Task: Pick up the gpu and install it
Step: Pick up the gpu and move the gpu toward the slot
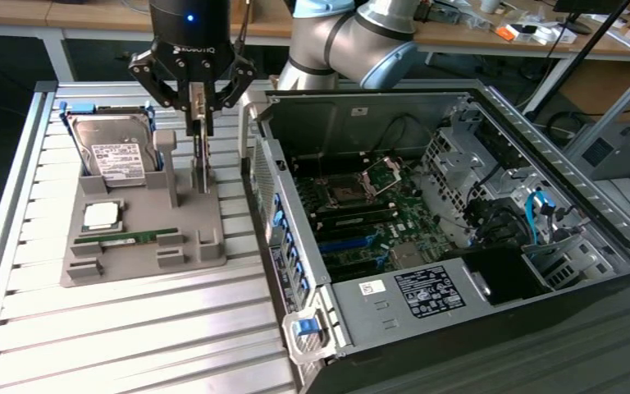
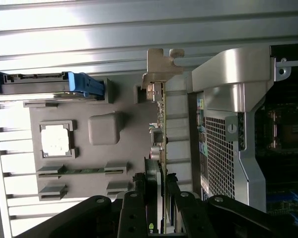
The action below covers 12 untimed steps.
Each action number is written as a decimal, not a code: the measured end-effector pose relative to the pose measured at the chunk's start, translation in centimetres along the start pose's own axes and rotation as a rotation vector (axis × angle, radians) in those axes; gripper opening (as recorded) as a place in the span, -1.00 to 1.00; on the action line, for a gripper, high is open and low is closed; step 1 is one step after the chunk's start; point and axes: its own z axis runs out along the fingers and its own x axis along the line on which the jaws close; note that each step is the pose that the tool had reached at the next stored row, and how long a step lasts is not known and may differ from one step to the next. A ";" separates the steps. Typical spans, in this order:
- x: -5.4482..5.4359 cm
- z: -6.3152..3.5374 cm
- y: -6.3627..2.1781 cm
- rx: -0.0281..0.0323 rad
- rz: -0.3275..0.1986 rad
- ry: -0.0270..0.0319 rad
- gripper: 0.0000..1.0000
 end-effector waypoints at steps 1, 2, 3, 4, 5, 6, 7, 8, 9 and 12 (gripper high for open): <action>0.0 -0.03 0.00 0.0000 0.000 0.0000 -0.45; 0.0 -0.06 0.00 0.0000 0.000 -0.0001 -0.45; 0.0 -0.10 0.00 0.0001 0.000 0.0001 -0.45; 0.0 -0.13 0.00 0.0001 0.000 0.0000 -0.45; 0.0 -0.17 0.00 0.0000 0.000 0.0000 -0.45; 0.0 -0.21 0.00 0.0000 0.000 0.0000 -0.45; 0.0 -0.25 -0.01 0.0000 0.000 0.0000 -0.45; 0.0 -0.30 -0.01 0.0000 0.000 0.0000 -0.45; 0.0 -0.34 -0.01 0.0000 0.000 0.0000 -0.45; 0.0 -0.46 -0.01 0.0001 0.000 0.0000 -0.45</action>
